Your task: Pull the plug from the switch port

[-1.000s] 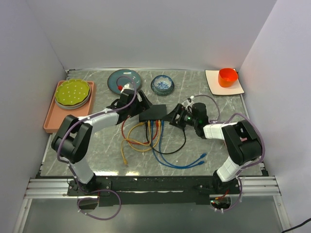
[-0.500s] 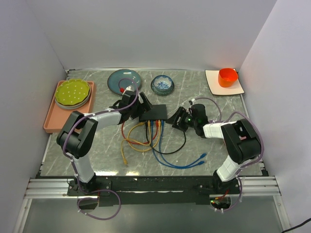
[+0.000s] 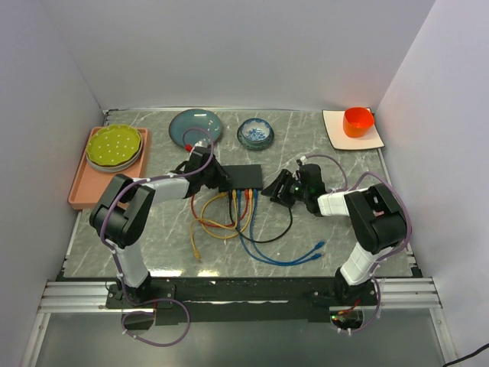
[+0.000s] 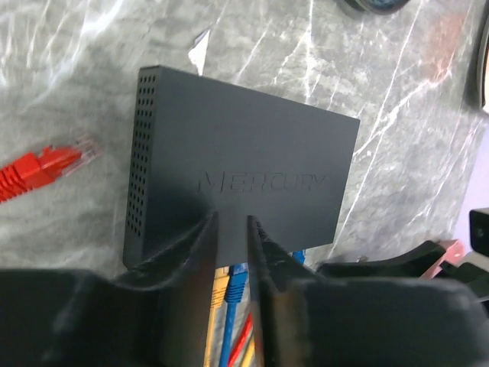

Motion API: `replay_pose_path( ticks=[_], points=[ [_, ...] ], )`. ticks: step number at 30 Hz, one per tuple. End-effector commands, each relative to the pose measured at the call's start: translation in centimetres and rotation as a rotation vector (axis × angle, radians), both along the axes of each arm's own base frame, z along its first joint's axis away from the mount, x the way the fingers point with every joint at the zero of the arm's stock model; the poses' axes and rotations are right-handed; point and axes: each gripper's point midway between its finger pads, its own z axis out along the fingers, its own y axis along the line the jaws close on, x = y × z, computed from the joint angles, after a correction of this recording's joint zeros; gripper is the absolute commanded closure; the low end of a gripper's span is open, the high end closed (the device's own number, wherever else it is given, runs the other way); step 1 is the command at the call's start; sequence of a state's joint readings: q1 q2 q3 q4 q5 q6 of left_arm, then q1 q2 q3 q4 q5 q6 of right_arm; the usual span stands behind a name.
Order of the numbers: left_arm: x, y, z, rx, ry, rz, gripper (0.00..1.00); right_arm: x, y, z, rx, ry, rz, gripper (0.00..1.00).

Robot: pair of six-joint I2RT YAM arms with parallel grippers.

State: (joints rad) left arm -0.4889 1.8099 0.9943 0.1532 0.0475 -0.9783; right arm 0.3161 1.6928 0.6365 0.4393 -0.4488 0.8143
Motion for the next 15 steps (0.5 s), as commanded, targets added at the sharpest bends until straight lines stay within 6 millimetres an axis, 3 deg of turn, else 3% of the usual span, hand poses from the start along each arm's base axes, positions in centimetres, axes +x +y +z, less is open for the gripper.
replay_pose_path(
  ticks=[1, 10, 15],
  points=[
    [0.4, 0.0, 1.7, 0.001, -0.029, 0.002, 0.82, 2.0, 0.5, 1.3, 0.007, -0.054, -0.014, 0.39],
    [0.0, 0.2, -0.7, 0.028, 0.041, 0.007, 0.92, 2.8, 2.5, 1.6, -0.003, -0.062, 0.026, 0.47],
    [-0.1, 0.3, -0.8, 0.037, 0.045, 0.007, 0.92, 3.1, 3.1, 1.1, -0.004, -0.046, 0.040, 0.52]
  ],
)
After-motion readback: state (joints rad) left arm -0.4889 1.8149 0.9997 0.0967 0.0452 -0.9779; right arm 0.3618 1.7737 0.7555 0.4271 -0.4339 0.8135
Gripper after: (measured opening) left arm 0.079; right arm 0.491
